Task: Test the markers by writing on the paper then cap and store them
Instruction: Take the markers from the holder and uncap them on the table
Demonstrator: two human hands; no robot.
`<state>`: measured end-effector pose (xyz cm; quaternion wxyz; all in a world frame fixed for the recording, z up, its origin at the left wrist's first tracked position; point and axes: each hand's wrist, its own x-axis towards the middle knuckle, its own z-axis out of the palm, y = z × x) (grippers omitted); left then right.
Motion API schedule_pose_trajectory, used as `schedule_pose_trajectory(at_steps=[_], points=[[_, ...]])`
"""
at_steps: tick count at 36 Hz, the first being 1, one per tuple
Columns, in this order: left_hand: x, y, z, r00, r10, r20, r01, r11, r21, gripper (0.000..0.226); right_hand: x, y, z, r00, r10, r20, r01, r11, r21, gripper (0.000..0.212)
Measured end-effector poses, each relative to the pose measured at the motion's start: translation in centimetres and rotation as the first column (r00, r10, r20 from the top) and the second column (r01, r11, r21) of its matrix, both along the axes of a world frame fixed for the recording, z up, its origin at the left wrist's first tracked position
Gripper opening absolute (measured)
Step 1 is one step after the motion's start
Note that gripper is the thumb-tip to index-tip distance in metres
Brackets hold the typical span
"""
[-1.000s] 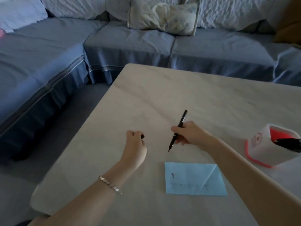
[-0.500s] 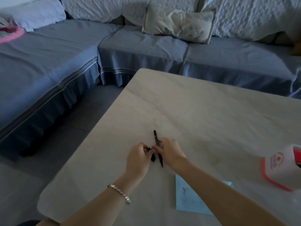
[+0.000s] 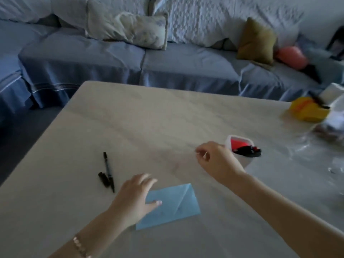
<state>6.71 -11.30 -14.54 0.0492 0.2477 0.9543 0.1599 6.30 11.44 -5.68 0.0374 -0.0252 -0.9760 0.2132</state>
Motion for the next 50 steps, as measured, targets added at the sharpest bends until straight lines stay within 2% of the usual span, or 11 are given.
schedule_pose_trajectory(at_steps=[4, 10, 19, 24, 27, 31, 34, 38, 42, 47, 50], points=[[0.6, 2.9, -0.4, 0.951, -0.197, 0.238, 0.234, 0.962, -0.14, 0.097, 1.0, 5.9, 2.2, 0.972, -0.174, -0.158, 0.191, 0.976, 0.105, 0.019], [0.7, 3.8, -1.4, 0.937, -0.222, 0.268, 0.271, 0.949, -0.159, 0.082, 1.1, 10.8, 1.0, 0.937, -0.346, 0.044, 0.325, 0.913, 0.247, 0.038], [0.3, 3.2, -1.7, 0.912, -0.259, 0.317, 0.314, 0.94, -0.135, 0.072, -0.4, 11.4, 0.4, 0.939, -0.344, -0.003, 0.327, 0.891, 0.316, 0.024], [0.3, 3.3, -1.4, 0.914, -0.21, 0.347, 0.272, 0.952, -0.14, 0.074, 2.1, 9.8, 3.2, 0.903, -0.347, -0.252, 0.366, 0.93, 0.032, 0.012], [0.2, 3.6, -0.7, 0.938, -0.192, 0.29, 0.24, 0.961, -0.139, 0.073, 4.1, 8.0, 4.6, 0.823, -0.264, -0.503, 0.206, 0.964, -0.168, 0.01], [0.8, 5.2, 1.9, 0.971, -0.096, 0.219, 0.049, 0.976, 0.213, 0.109, 5.8, 5.2, 3.4, 0.736, -0.011, -0.676, -0.089, 0.99, -0.113, 0.018], [1.0, 6.7, 4.8, 0.871, 0.012, 0.492, -0.317, 0.779, 0.542, 0.056, 6.3, 2.2, 0.5, 0.709, 0.1, -0.698, -0.235, 0.967, -0.1, 0.018], [1.3, 6.9, 7.7, 0.499, -0.262, 0.826, -0.655, 0.51, 0.557, 0.035, 7.1, -1.8, -3.1, 0.732, 0.29, -0.617, -0.425, 0.902, -0.081, 0.022], [1.8, 5.7, 8.3, 0.537, -0.18, 0.824, -0.722, 0.408, 0.56, 0.018, 7.1, -3.9, -4.5, 0.769, 0.366, -0.524, -0.462, 0.885, -0.061, 0.034], [1.8, 3.6, 7.0, 0.847, 0.033, 0.53, -0.393, 0.711, 0.583, 0.006, 6.5, -4.6, -4.1, 0.929, 0.017, -0.369, -0.195, 0.871, -0.451, 0.044], [2.6, 3.1, 6.9, 0.968, 0.026, 0.249, -0.137, 0.887, 0.441, 0.019, 5.7, -5.9, -3.2, 0.988, -0.132, -0.075, 0.004, 0.518, -0.855, 0.029]])
